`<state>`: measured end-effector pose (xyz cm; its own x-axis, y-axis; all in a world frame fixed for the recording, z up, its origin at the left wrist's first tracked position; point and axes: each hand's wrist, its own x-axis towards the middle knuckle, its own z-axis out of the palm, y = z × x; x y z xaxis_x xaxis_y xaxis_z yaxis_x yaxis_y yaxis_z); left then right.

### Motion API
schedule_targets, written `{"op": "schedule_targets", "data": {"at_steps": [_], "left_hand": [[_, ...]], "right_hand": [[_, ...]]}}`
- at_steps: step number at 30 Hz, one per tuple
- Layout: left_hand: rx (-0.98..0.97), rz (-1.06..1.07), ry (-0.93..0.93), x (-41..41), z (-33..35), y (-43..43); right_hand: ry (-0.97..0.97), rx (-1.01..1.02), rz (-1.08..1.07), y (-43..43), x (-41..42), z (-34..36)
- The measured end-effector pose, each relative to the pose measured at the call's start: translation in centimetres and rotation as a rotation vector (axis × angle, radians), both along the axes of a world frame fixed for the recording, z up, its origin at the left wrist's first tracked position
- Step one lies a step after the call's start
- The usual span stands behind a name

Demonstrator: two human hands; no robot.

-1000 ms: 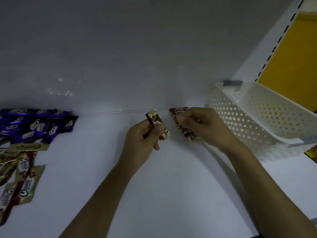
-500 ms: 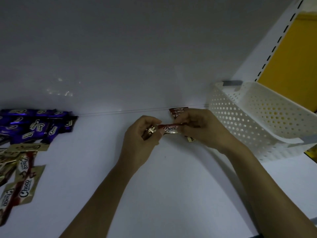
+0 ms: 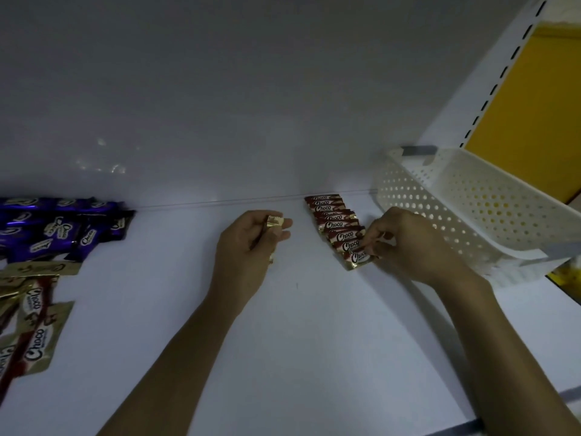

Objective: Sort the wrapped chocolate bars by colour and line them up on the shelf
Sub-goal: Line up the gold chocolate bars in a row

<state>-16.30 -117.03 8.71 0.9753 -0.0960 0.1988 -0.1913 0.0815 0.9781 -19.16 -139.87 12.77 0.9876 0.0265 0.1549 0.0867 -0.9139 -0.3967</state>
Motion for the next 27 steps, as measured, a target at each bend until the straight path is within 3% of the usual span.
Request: {"op": "schedule_targets", "data": {"at_steps": [6,13,19,22,24,27], "left_hand": [[0.162,0.092,-0.133,0.1,-0.2,0.3],[0.042,0.091,-0.047,0.0,0.3,0.3],[-0.102,0.092,0.054,-0.3,0.6,0.1],[-0.131,0.041,0.088,-0.5,0.9,0.1],[-0.117,0.018,0.088,-0.6,1.1,0.0],[-0.117,-0.027,0.089,-0.6,1.2,-0.1]], "right_hand": [[-0.063,0.008,-0.012,0.2,0.5,-1.1],[-0.051,0.063,-0.078,-0.1,0.7,-2.2],[-0.079,0.226,-0.145,0.0,0.3,-2.0],[-0.232,0.465,-0.092,1.8,0.0,-1.4],[-0.229,0.603,-0.005,3.5,-0.1,-1.3],[-0.140,0.560,0.091,5.3,0.0,-1.7]]}}
